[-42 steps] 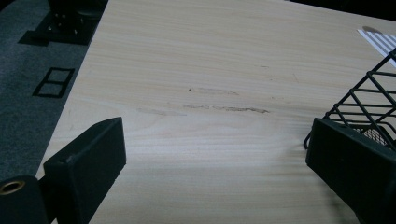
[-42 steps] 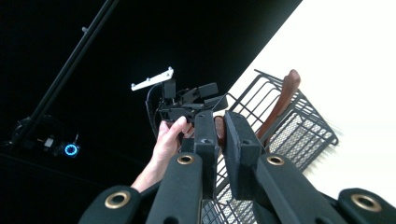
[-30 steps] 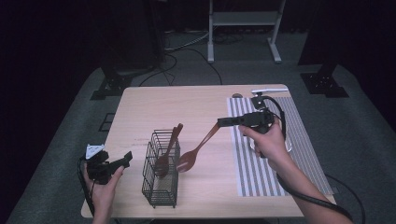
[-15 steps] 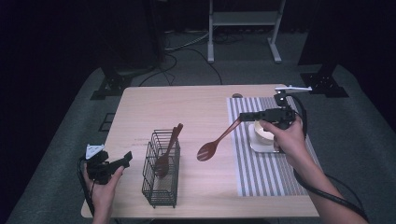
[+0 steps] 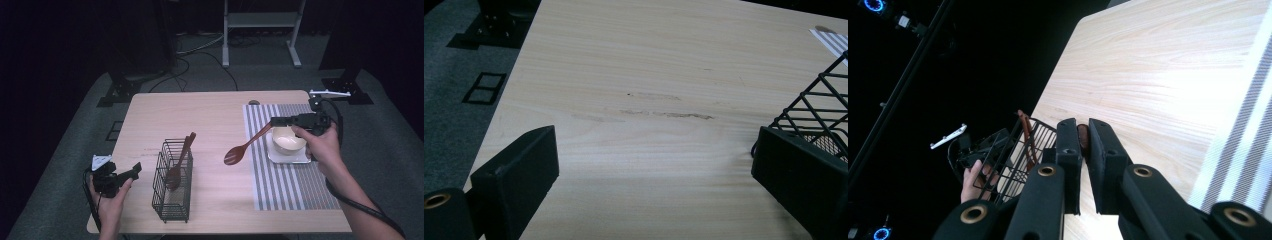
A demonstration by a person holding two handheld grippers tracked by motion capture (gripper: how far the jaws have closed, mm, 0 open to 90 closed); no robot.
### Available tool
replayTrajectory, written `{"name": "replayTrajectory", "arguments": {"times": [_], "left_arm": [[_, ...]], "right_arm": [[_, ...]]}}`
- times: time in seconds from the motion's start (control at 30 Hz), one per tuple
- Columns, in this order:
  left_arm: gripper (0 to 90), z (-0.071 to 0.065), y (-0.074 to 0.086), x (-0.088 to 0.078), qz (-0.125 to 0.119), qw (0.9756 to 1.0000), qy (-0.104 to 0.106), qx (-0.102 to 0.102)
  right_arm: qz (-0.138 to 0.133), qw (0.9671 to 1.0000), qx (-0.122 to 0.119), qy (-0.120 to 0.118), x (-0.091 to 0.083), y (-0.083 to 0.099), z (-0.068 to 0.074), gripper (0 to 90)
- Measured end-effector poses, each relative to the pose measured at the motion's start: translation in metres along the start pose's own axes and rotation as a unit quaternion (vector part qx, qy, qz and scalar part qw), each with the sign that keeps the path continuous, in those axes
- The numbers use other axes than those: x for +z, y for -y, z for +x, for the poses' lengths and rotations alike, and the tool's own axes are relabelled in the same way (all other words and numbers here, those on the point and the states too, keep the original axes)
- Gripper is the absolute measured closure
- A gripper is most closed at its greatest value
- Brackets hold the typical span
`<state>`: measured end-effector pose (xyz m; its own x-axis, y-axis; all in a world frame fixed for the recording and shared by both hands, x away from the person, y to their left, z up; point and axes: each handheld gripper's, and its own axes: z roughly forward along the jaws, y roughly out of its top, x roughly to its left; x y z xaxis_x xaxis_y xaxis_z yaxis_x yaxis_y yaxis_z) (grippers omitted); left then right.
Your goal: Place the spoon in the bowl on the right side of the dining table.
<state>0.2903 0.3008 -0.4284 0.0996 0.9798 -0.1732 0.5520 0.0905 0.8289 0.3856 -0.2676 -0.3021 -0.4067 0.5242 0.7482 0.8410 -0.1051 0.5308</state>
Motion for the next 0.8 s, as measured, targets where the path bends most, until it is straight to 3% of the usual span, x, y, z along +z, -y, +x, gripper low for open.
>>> {"name": "replayTrajectory", "arguments": {"times": [0.8], "left_arm": [[3.9,0.001,0.000,0.000,-0.001,1.0000,-0.002,-0.001]], "right_arm": [[-0.022,0.9991,0.015,0.034,-0.026,-0.010,-0.020,83.4]]}}
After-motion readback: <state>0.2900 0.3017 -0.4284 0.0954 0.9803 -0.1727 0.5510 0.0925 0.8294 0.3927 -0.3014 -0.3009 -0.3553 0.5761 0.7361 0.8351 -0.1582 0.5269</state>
